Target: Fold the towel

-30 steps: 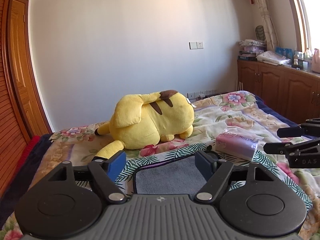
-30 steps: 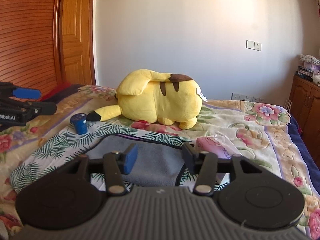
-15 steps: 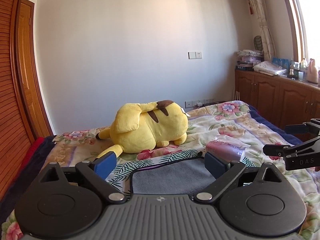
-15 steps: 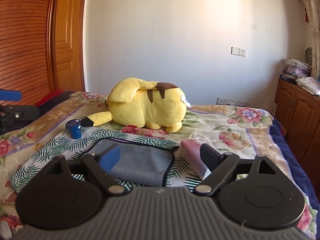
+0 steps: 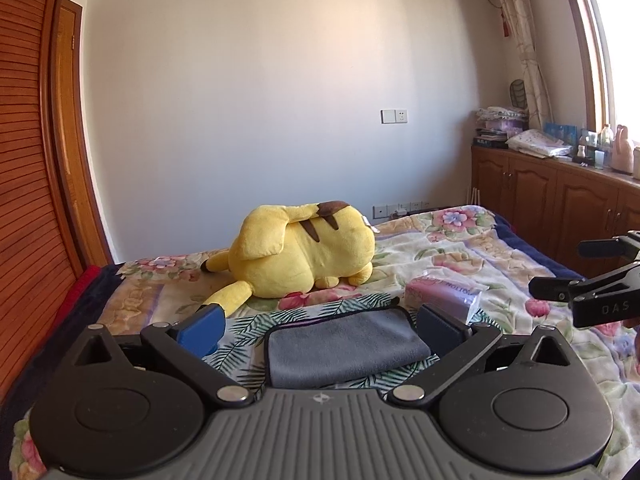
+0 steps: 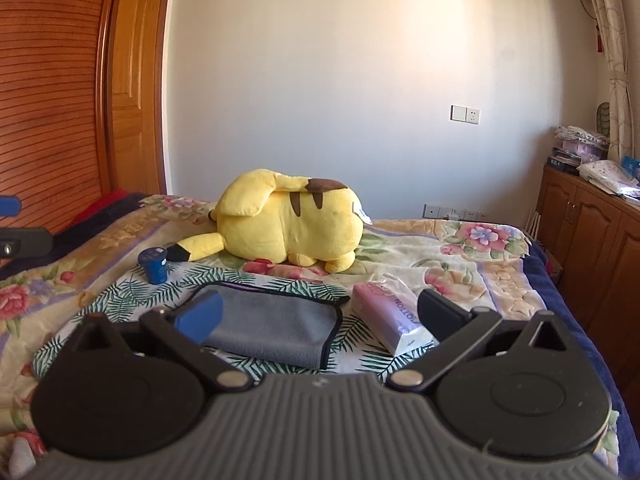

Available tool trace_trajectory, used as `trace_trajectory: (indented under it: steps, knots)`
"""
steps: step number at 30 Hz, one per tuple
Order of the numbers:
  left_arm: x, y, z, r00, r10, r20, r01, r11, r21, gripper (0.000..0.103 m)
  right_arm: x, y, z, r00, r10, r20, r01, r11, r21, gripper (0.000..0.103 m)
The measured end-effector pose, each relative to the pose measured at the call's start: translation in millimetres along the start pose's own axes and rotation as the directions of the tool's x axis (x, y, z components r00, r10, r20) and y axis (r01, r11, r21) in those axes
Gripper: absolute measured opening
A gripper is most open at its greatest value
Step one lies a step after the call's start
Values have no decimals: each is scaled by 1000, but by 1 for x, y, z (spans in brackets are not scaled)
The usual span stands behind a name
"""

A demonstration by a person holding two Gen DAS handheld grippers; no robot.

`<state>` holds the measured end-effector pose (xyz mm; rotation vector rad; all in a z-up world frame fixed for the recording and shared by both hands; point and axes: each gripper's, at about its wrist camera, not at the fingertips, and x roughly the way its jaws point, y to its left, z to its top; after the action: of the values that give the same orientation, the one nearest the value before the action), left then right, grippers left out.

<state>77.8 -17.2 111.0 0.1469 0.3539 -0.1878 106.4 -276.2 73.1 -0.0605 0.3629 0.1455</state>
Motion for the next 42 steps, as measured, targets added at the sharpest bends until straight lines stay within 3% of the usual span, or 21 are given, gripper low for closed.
trace_trajectory:
  steps: [18,42]
  knots:
    - [-35,-11,-47,999,34,-8,-34,998,-43,87,-30,24,-33,1000,18,19,-19,1000,15,103]
    - [-26,-27,-129,993,28,-118,-38,996,-84,87,-32,37,-93,997,28,-75,-26,999,28,103]
